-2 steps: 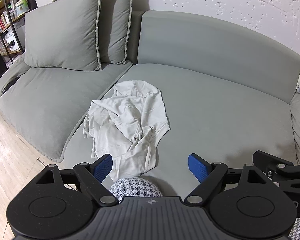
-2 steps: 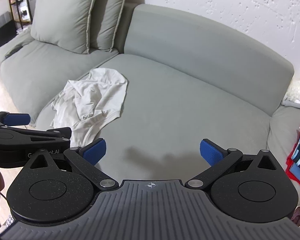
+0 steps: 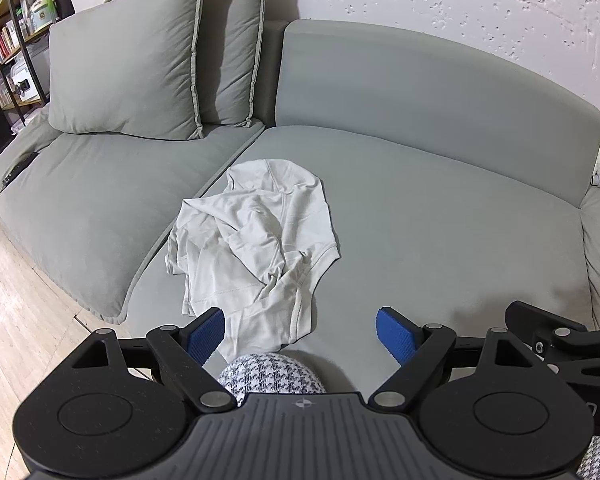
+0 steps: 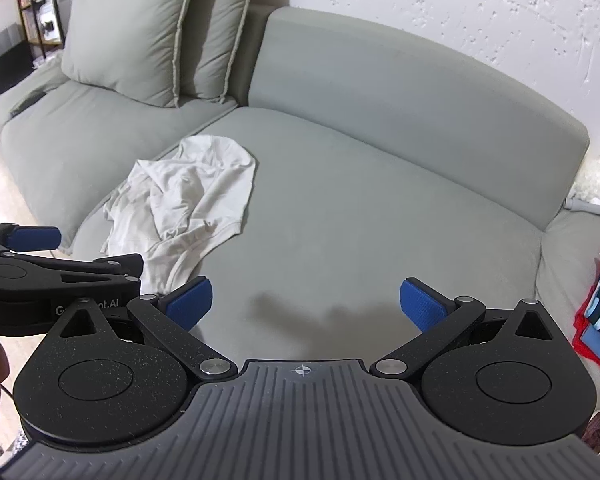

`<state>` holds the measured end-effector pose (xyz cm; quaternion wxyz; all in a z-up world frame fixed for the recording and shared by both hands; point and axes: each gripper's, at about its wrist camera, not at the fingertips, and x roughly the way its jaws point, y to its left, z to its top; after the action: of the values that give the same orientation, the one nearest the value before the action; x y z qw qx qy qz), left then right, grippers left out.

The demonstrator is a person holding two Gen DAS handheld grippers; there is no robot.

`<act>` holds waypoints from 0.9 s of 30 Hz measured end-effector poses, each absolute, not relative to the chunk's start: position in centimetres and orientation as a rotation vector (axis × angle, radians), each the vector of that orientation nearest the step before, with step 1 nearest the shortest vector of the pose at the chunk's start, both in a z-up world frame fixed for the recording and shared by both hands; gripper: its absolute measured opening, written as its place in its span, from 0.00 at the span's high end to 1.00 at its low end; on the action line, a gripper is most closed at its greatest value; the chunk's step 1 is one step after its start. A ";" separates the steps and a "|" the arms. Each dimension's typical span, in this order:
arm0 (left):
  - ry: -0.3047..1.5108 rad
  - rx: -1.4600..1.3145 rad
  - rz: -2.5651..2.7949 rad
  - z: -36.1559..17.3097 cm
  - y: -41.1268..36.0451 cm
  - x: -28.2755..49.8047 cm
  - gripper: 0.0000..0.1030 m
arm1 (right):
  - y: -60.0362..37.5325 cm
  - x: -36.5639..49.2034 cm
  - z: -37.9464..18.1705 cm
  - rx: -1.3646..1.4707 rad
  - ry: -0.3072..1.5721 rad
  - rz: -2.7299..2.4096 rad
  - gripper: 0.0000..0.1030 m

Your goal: Fold clothes

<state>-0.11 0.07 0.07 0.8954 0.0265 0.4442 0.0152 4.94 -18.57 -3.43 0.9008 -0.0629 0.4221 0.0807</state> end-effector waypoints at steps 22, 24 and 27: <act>0.937 0.028 0.037 0.3 0.4 -0.1 0.20 | -18.4 4.8 -3.8 -0.122 0.888 0.176 0.00; 0.939 0.023 0.037 0.4 0.7 -0.3 0.20 | -18.3 4.8 -3.8 -0.124 0.888 0.175 0.00; 0.941 0.018 0.037 0.4 1.1 -0.4 0.20 | -18.2 4.8 -3.8 -0.126 0.888 0.173 0.00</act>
<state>-0.42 1.14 0.43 0.8911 0.0089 0.4533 0.0177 4.80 -18.25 -3.80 0.8975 -0.0608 0.4287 0.0837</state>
